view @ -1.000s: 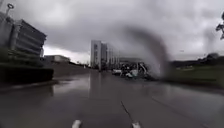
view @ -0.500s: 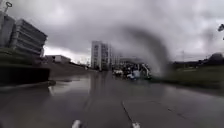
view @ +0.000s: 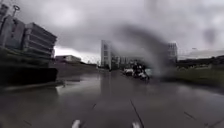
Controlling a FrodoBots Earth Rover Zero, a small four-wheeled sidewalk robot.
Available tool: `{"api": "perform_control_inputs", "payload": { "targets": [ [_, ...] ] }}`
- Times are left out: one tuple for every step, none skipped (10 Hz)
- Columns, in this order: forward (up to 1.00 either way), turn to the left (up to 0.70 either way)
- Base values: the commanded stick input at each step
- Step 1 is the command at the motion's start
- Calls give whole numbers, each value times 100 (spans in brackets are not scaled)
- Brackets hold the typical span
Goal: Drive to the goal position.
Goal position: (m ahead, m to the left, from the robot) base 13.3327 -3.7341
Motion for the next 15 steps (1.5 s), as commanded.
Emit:
{"api": "perform_control_inputs", "payload": {
  "targets": [
    [70,0],
    [70,0],
    [70,0],
    [70,0],
    [70,-1],
    [70,-3],
    [70,-11],
    [70,-15],
    [70,0],
    [70,0],
    [70,0],
    [70,0],
    [70,0],
    [70,0],
    [70,-31]
  ]
}}
